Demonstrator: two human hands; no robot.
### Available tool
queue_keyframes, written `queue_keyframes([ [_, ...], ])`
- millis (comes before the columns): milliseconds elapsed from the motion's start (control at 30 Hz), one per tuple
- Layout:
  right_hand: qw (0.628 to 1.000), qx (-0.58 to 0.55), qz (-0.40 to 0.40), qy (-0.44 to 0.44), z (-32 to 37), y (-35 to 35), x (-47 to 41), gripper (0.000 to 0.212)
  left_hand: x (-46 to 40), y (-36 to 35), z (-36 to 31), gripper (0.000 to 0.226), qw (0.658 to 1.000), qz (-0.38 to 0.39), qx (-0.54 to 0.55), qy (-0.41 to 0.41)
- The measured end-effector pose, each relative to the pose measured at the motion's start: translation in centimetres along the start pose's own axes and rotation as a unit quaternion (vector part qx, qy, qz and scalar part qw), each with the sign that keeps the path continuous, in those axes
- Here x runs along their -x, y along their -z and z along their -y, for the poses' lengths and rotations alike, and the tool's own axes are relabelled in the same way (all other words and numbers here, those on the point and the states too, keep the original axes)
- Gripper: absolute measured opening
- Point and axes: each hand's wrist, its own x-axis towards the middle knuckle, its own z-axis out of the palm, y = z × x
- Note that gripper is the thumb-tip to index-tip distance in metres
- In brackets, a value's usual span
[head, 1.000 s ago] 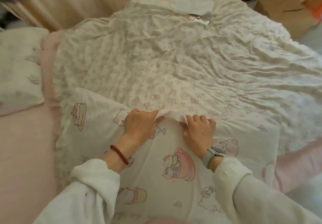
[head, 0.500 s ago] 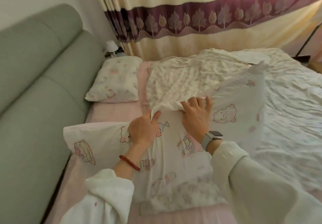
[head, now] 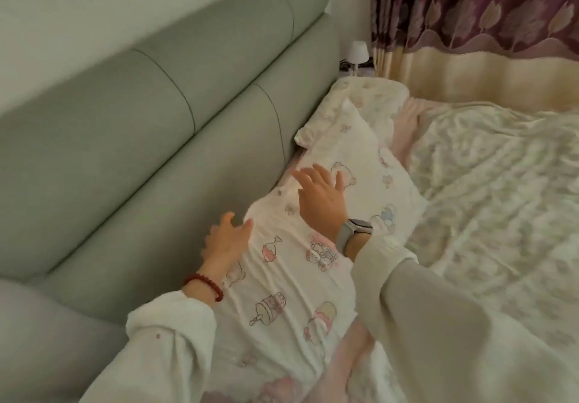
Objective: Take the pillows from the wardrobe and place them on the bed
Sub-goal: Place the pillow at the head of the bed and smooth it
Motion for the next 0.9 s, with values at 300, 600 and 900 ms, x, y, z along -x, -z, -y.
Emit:
queue_keyframes([
  [300, 0.937, -0.091, 0.190, -0.277, -6.2, -11.4, 5.0, 0.046, -6.3, -4.8, 4.9, 0.054, 0.993, 0.056, -0.103, -0.011],
  [600, 0.840, -0.193, 0.097, -0.497, -7.7, -17.7, 8.7, 0.056, -15.6, -10.9, 9.2, 0.055, 0.982, 0.146, -0.087, -0.079],
  [900, 0.779, -0.231, -0.055, -0.580, -9.9, -21.6, 6.4, 0.068, -24.2, -13.7, 12.1, 0.093, 0.974, 0.221, 0.047, -0.019],
])
